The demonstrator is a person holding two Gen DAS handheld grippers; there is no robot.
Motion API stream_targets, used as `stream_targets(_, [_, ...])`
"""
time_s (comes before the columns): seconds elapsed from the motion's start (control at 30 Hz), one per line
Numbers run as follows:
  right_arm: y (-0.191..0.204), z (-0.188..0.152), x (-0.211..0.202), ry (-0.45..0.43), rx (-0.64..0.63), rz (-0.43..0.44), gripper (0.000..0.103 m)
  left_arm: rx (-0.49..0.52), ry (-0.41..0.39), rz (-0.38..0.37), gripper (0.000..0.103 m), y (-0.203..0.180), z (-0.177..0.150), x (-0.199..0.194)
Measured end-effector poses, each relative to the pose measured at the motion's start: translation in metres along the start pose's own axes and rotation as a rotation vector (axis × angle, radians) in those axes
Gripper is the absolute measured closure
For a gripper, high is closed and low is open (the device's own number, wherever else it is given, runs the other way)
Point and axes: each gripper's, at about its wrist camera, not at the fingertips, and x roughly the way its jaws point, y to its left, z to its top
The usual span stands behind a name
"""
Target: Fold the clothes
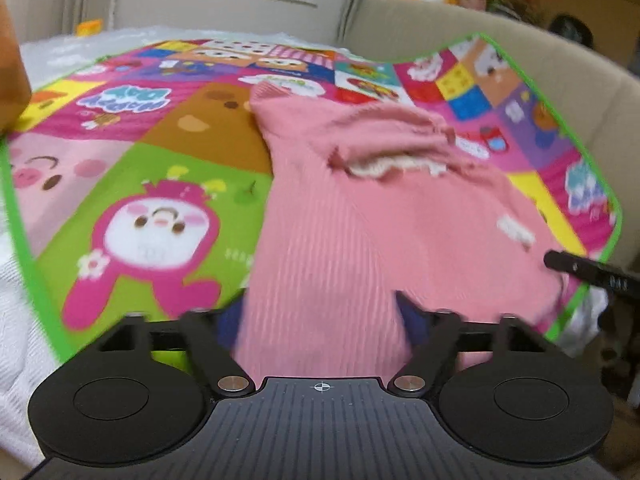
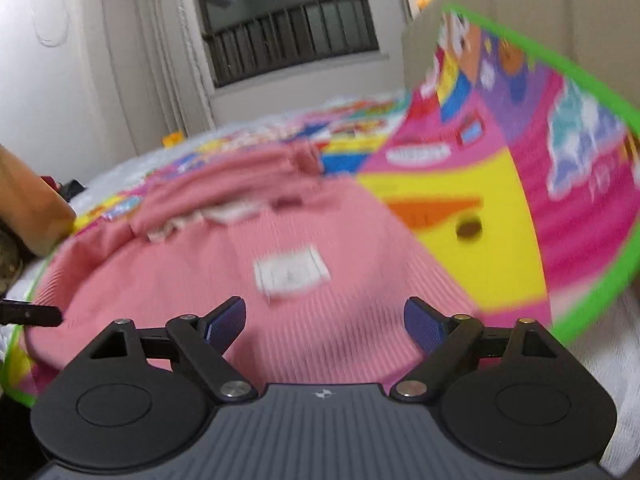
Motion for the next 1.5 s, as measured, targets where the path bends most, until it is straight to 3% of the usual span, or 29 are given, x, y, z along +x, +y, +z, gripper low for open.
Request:
stream_targets(0.07, [0.002,-0.001,-0.002,-0.005,-0.021,-0.003,0.014,0.091,-0.031,0.045,0.087,-0.018,-0.002,-0.013])
stream_targets(0.2, [0.003,-0.001,0.002,-0.008,-0.024,-0.005,0.009,0.381,-0.104,0.087,0.088,-0.072,-0.004,-0.033])
stream_targets(0.3, [0.006,-0.002,-0.001,-0.012,-0.042,-0.015,0.008,0.513,-0.025,-0.008,0.088,-0.105,-0.018,-0.019])
stream_targets(0.4, [0.005,-0.004,-0.009,-0.013,-0.045,-0.008,0.008,0.537,0.054,-0.067,0.088,-0.115,-0.037,-0.002])
stream_targets(0.43, [0.004,-0.004,-0.012,-0.013,-0.047,-0.004,0.008,0.527,0.065,-0.084,0.085,-0.115,-0.041,-0.001])
stream_targets(0.53, [-0.007,0.000,-0.026,-0.039,-0.023,-0.008,0.008,0.397,0.066,-0.224,0.046,-0.102,-0.034,-0.019])
stream_targets(0.6, [-0.018,0.006,-0.032,-0.077,0.024,-0.029,0.008,0.322,0.018,-0.279,0.042,-0.094,-0.022,-0.035])
stream_targets(0.67, [-0.031,0.011,-0.034,-0.111,0.089,-0.070,0.012,0.273,-0.062,-0.279,0.027,-0.086,-0.008,-0.052])
stream_targets(0.73, [-0.045,0.014,-0.029,-0.120,0.170,-0.109,0.023,0.217,-0.139,-0.226,0.020,-0.076,0.005,-0.060])
stream_targets(0.8, [-0.055,0.014,-0.019,-0.112,0.232,-0.128,0.027,0.157,-0.184,-0.102,0.017,-0.063,0.010,-0.060])
stream_targets(0.87, [-0.057,0.013,-0.009,-0.094,0.250,-0.137,0.028,0.087,-0.166,0.009,0.017,-0.049,0.010,-0.050])
stream_targets(0.9, [-0.054,0.013,-0.005,-0.094,0.230,-0.135,0.029,0.051,-0.138,0.053,0.017,-0.042,0.008,-0.043])
stream_targets(0.97, [-0.045,0.012,0.003,-0.075,0.175,-0.089,0.043,0.005,-0.077,0.077,0.017,-0.033,-0.001,-0.030])
stream_targets(1.0, [-0.040,0.014,0.007,-0.054,0.154,-0.059,0.064,-0.003,-0.058,0.083,0.018,-0.032,-0.004,-0.025])
stream_targets(1.03, [-0.036,0.016,0.012,-0.033,0.134,-0.027,0.078,0.013,-0.062,0.086,0.018,-0.033,-0.005,-0.025])
stream_targets(1.1, [-0.026,0.028,0.009,-0.030,0.062,-0.007,0.100,0.043,-0.070,0.092,0.020,-0.036,-0.006,-0.025])
stream_targets(1.2, [0.009,0.045,-0.012,-0.071,-0.189,0.042,0.100,0.088,-0.082,0.100,0.032,-0.039,-0.008,-0.024])
stream_targets(1.23, [0.022,0.046,-0.017,-0.056,-0.281,0.059,0.100,0.103,-0.086,0.103,0.043,-0.041,-0.008,-0.024])
stream_targets(1.4, [0.072,0.001,-0.009,0.116,-0.730,0.102,0.100,0.228,-0.080,0.063,0.062,-0.063,-0.008,-0.022])
stream_targets(1.5, [0.077,-0.011,-0.007,0.116,-0.758,0.091,0.099,0.278,-0.044,0.002,0.062,-0.078,-0.017,-0.015])
